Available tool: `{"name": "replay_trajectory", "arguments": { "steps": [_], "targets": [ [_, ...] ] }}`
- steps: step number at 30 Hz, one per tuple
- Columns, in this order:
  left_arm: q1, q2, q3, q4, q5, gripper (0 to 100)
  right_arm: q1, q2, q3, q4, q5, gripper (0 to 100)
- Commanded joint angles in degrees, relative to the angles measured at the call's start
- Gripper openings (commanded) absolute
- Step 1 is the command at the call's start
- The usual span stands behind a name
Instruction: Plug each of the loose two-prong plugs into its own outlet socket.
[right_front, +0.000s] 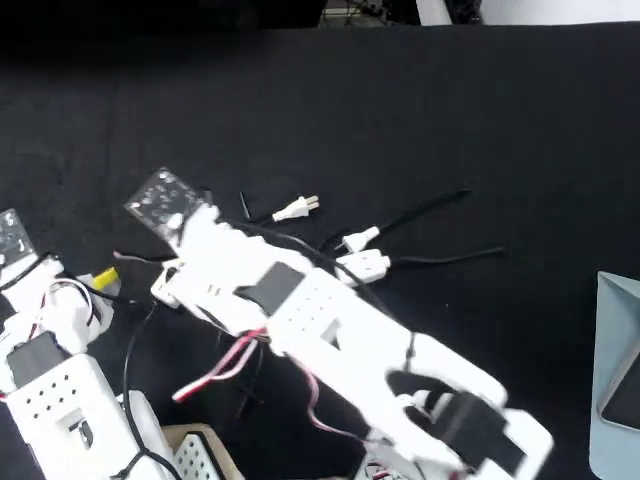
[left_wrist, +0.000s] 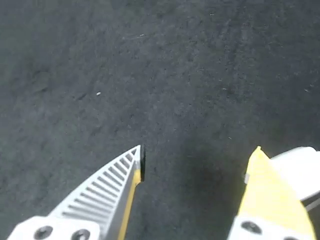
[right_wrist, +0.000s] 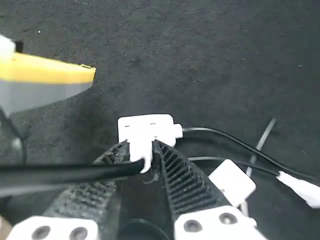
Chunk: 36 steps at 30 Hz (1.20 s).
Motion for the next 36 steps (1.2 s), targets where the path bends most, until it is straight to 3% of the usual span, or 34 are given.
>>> {"name": "replay_trajectory", "arguments": {
  "steps": [1, 7, 36],
  "targets": [
    [-5.5, -1.1, 0.1, -2.4, 1.1, 32, -0.8, 5.5, -6.5, -3.5, 0.1, 1.1],
    [-9.5, -1.1, 1.5, -2.6, 1.8, 32, -1.8, 12.8, -9.4, -6.9, 0.1, 1.1],
    [-9.2, -1.1, 2.2, -2.7, 2.1, 32, -2.4, 23.3, -14.1, -4.7, 0.1, 1.1]
  ]
}}
